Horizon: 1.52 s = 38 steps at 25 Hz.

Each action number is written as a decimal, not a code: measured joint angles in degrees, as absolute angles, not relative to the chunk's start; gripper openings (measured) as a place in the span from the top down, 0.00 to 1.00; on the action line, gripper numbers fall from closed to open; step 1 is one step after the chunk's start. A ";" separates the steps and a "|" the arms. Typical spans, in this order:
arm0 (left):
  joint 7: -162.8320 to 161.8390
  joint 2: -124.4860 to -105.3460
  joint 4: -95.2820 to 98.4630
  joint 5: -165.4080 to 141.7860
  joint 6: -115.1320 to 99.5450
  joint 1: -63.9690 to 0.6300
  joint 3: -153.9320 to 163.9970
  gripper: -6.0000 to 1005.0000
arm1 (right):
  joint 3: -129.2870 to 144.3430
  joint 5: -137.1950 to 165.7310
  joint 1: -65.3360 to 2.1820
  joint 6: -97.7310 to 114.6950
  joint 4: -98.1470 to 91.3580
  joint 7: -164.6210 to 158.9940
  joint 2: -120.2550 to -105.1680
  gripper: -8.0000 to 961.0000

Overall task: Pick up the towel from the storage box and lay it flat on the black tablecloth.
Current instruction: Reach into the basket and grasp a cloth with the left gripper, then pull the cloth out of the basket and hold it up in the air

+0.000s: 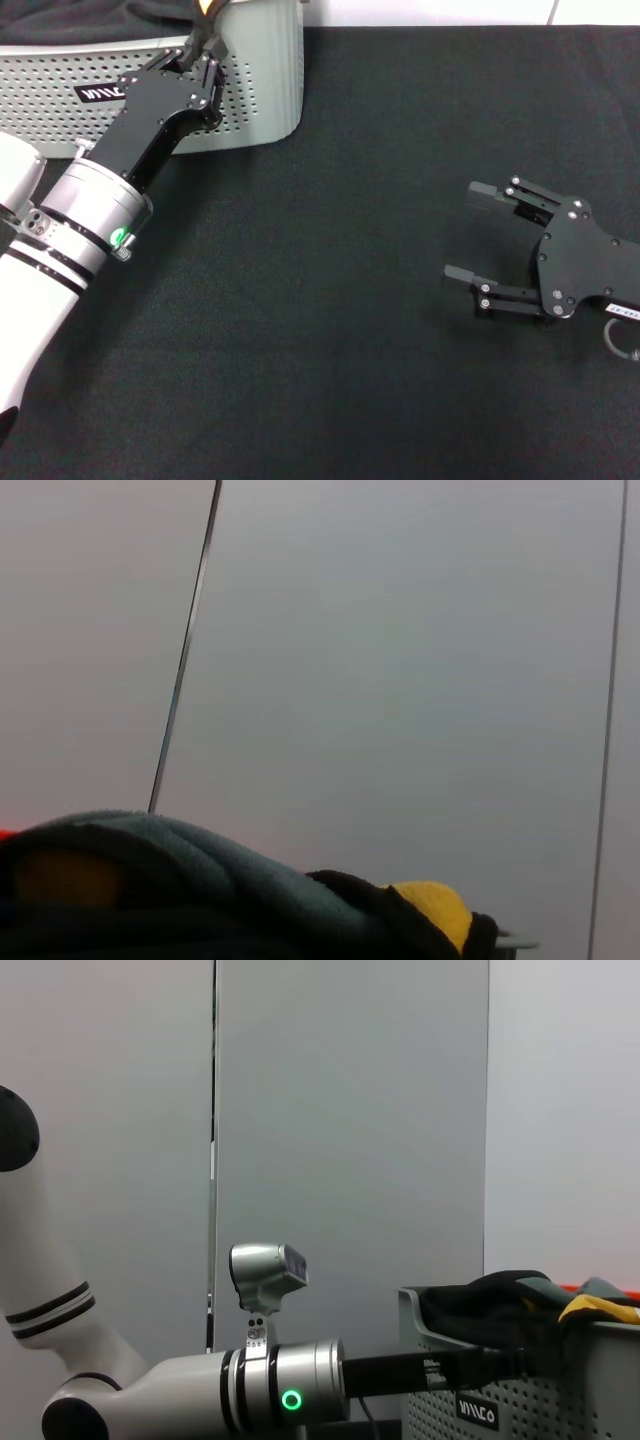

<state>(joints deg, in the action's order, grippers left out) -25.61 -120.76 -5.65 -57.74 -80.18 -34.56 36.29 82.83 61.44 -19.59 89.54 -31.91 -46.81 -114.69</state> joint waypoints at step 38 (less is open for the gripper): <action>-81.38 -119.52 19.14 -66.25 -110.85 -23.26 35.58 0.98 | 82.79 61.45 -19.89 89.93 -31.89 -45.41 -114.96 0.13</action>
